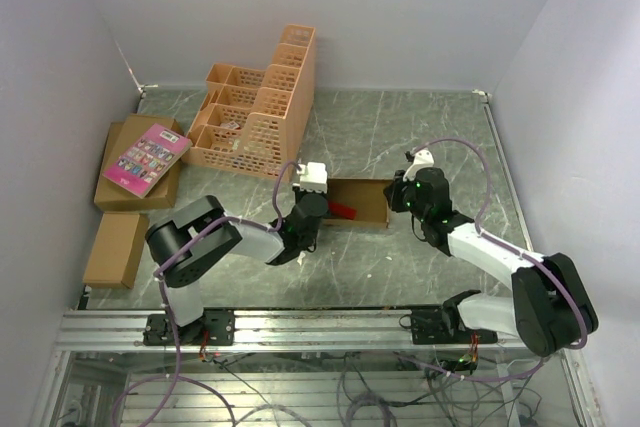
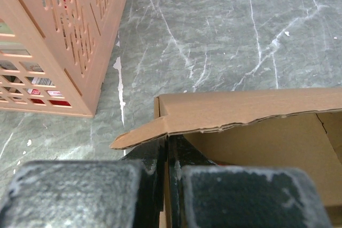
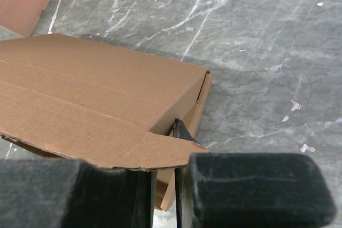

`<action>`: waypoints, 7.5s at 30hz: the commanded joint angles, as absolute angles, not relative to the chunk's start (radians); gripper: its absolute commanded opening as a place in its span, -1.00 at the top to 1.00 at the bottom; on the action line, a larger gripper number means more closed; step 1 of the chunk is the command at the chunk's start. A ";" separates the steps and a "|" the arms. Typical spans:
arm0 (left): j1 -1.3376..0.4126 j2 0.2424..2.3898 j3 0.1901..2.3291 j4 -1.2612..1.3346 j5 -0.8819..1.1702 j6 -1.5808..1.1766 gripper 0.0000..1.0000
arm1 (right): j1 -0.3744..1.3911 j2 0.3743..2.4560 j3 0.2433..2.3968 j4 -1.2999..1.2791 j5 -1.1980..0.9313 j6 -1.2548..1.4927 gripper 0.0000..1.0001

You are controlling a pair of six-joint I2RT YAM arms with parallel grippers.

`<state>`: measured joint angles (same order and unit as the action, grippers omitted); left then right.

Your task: Fold the paper box

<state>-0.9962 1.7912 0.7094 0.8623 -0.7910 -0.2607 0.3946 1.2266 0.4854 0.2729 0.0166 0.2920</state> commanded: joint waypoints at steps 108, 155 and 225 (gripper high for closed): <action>-1.025 1.663 0.674 0.670 -0.596 -0.359 0.30 | 0.476 1.164 0.847 -0.463 -0.421 -0.807 1.00; -0.889 1.506 0.727 0.247 -0.003 -0.495 0.02 | 0.562 1.072 0.538 -0.454 -0.435 -0.981 0.99; -0.764 1.316 0.537 0.400 0.041 -0.657 -0.35 | -0.071 1.482 0.878 -0.449 -0.775 -0.241 -0.10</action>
